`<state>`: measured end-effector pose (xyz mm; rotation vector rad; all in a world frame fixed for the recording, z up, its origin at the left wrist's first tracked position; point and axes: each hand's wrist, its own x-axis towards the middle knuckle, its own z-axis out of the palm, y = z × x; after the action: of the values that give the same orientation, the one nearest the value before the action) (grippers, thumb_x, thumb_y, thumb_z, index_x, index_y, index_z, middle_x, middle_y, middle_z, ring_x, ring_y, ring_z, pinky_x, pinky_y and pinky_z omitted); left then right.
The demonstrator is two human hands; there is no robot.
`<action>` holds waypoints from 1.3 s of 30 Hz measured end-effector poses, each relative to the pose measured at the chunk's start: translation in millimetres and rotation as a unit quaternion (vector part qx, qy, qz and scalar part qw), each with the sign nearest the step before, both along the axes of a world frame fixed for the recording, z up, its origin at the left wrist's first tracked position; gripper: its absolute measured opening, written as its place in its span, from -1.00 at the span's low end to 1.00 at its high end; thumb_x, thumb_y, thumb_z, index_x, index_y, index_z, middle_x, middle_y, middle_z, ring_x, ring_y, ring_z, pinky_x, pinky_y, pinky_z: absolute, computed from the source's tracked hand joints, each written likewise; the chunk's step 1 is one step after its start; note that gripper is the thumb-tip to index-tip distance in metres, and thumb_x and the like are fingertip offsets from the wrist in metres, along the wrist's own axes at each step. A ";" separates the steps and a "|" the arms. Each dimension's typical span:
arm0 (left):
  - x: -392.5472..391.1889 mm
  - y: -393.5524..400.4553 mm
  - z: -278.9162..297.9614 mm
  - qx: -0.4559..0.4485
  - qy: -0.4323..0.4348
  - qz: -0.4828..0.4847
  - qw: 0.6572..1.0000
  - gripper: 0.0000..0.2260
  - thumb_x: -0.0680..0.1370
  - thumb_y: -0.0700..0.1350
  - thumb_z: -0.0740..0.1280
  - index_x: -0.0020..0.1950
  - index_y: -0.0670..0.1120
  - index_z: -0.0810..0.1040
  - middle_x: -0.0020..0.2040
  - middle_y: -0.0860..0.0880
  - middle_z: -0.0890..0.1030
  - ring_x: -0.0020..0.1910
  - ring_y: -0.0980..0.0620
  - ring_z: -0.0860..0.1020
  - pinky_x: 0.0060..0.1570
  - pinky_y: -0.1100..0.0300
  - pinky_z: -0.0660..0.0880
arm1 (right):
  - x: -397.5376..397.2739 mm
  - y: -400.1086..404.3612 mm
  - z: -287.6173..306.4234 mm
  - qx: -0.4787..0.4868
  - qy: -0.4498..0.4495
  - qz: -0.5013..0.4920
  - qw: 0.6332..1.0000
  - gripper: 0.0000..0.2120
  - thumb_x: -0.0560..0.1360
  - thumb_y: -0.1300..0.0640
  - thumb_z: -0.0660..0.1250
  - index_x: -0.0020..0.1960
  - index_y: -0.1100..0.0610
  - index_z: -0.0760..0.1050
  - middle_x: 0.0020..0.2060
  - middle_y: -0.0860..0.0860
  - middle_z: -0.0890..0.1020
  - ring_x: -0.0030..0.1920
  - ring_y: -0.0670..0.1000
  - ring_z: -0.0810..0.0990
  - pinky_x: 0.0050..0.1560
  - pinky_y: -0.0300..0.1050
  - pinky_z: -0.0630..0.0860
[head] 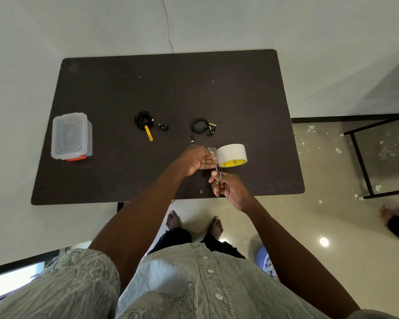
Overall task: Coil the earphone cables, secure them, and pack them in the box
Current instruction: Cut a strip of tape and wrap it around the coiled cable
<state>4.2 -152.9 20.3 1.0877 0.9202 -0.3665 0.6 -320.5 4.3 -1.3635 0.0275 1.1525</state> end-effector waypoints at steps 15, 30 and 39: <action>-4.3 1.4 5.4 -0.017 -0.040 -0.026 0.999 -0.94 0.58 -0.33 0.27 -0.01 -0.27 0.53 -0.09 -0.22 0.65 -0.07 -0.14 0.66 0.02 -0.01 0.61 | 33.8 12.6 20.9 -0.222 -0.534 0.008 0.815 -0.72 0.42 0.18 0.45 0.11 0.22 0.59 0.02 0.12 0.62 0.06 0.11 0.53 0.09 0.03 0.51; -3.6 5.2 5.9 0.062 -0.046 -0.014 0.997 -0.96 0.56 -0.35 0.29 -0.04 -0.25 0.51 -0.02 -0.28 0.64 -0.09 -0.10 0.66 -0.05 0.09 0.63 | 37.4 5.0 15.0 -0.234 -0.649 0.032 0.724 -0.66 0.40 0.22 0.47 0.15 0.27 0.57 0.06 0.20 0.64 0.11 0.22 0.56 0.05 0.11 0.55; -5.2 7.5 7.6 0.042 -0.026 -0.022 0.999 -0.92 0.56 -0.34 0.29 0.05 -0.28 0.50 0.02 -0.30 0.64 0.03 -0.19 0.65 0.03 0.02 0.61 | 56.9 -1.0 23.3 -0.232 -0.389 -0.228 0.862 -0.82 0.56 0.03 0.34 0.01 0.14 0.47 -0.19 0.02 0.62 -0.23 -0.01 0.62 -0.26 -0.14 0.55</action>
<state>-1.0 -145.4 27.9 1.1917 0.8733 -0.3374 57.5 -321.5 27.6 -2.0392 0.0434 0.1341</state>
